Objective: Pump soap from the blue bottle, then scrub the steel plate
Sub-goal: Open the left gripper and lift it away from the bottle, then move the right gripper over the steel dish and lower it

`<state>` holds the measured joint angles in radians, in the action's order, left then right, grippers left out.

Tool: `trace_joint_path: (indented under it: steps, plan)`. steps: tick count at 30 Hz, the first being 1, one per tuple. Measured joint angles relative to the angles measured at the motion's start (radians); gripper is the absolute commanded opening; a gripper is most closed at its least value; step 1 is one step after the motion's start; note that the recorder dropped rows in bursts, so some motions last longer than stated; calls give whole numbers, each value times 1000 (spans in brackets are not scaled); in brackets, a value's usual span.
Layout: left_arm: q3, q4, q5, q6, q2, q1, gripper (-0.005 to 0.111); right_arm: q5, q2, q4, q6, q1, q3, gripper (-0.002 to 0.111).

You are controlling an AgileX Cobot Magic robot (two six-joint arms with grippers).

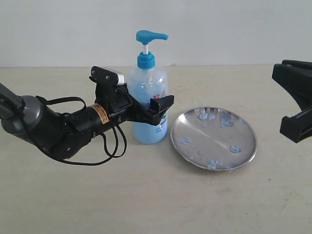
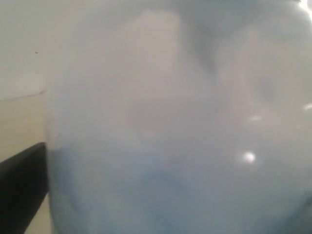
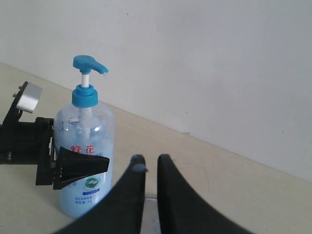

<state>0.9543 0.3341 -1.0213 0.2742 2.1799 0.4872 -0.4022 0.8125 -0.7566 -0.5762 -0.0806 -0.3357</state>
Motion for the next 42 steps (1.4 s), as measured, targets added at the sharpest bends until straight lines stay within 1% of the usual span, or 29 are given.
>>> trace_joint_path:
  steps: [4,6,7,8,9,10,11,12,13,16,17,18,19,20,21,23,24,26,29,32,35,38,39,40,42]
  plan:
    - [0,-2,-2,-7,0,0,109,18,0,0,0,0,0,0]
    - [0,-2,-34,-10,-14,0,109,28,0,0,0,0,0,0]
    - [0,-9,-77,-10,-47,0,109,29,0,0,0,0,0,0]
    - [0,-14,-94,-10,-73,0,106,29,0,0,0,0,0,0]
    - [0,-18,-105,-9,-138,-2,100,29,0,0,0,0,0,0]
    - [0,-19,-92,-9,-180,-2,81,29,0,0,0,0,0,0]
    - [2,-19,-25,-9,-264,-4,65,29,0,0,0,0,0,0]
    - [4,-19,36,-9,-315,-4,26,29,0,0,0,0,0,0]
    - [4,-19,204,-18,-410,-4,6,31,0,0,0,0,0,0]
    - [4,-19,653,-137,-634,-35,4,75,0,3,0,0,0,0]
    - [4,-19,745,-179,-679,-55,4,95,0,10,0,0,0,0]
    - [-15,-22,806,-224,-730,-87,4,109,0,24,0,0,0,0]
    - [-38,-35,801,-240,-761,-118,4,116,0,42,0,0,0,0]
    - [-82,-78,738,-242,-795,-164,4,116,0,71,0,0,0,0]
    - [-116,-112,689,-242,-815,-188,4,116,0,100,0,0,-2,0]
    - [-192,-177,633,-239,-848,-252,4,121,10,187,-24,0,-30,0]
    - [-228,-206,628,-239,-857,-286,4,125,22,228,-46,0,-67,0]
    - [-339,-286,623,-224,-866,-356,4,162,68,262,-71,0,-175,0]
    - [-509,-345,583,-206,-869,-427,4,272,201,241,-87,0,-409,0]
    - [-623,-334,513,-204,-894,-443,4,402,393,222,-85,0,-586,0]
    - [-674,-217,501,-150,-951,-443,4,585,574,240,-18,-32,-689,0]
    - [-701,-72,506,-10,-1038,-443,4,766,730,350,171,-88,-749,0]
    - [-706,-38,520,40,-1079,-443,4,830,787,422,254,-110,-763,0]
    - [-711,-20,535,70,-1115,-443,4,866,821,476,336,-122,-774,0]
    - [-713,7,607,111,-1215,-443,4,928,887,608,471,-140,-788,0]
